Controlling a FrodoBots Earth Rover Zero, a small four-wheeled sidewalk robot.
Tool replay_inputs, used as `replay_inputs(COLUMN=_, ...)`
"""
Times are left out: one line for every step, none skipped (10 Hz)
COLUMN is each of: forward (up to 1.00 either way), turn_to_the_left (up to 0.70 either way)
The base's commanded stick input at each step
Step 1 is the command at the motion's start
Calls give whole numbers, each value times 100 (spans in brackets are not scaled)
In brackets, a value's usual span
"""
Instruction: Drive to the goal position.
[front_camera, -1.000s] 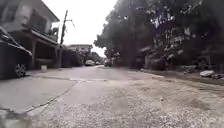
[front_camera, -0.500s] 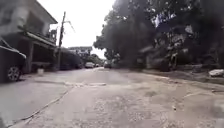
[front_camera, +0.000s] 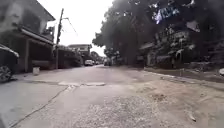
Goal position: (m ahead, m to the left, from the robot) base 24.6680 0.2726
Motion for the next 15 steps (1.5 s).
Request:
replay_inputs(forward=70, turn_to_the_left=0)
replay_inputs(forward=70, turn_to_the_left=0)
replay_inputs(forward=70, turn_to_the_left=0)
replay_inputs(forward=70, turn_to_the_left=0)
replay_inputs(forward=70, turn_to_the_left=0)
replay_inputs(forward=70, turn_to_the_left=0)
replay_inputs(forward=70, turn_to_the_left=0)
replay_inputs(forward=70, turn_to_the_left=0)
replay_inputs(forward=70, turn_to_the_left=0)
replay_inputs(forward=70, turn_to_the_left=0)
replay_inputs(forward=70, turn_to_the_left=0)
replay_inputs(forward=70, turn_to_the_left=0)
replay_inputs(forward=70, turn_to_the_left=0)
replay_inputs(forward=70, turn_to_the_left=0)
replay_inputs(forward=70, turn_to_the_left=0)
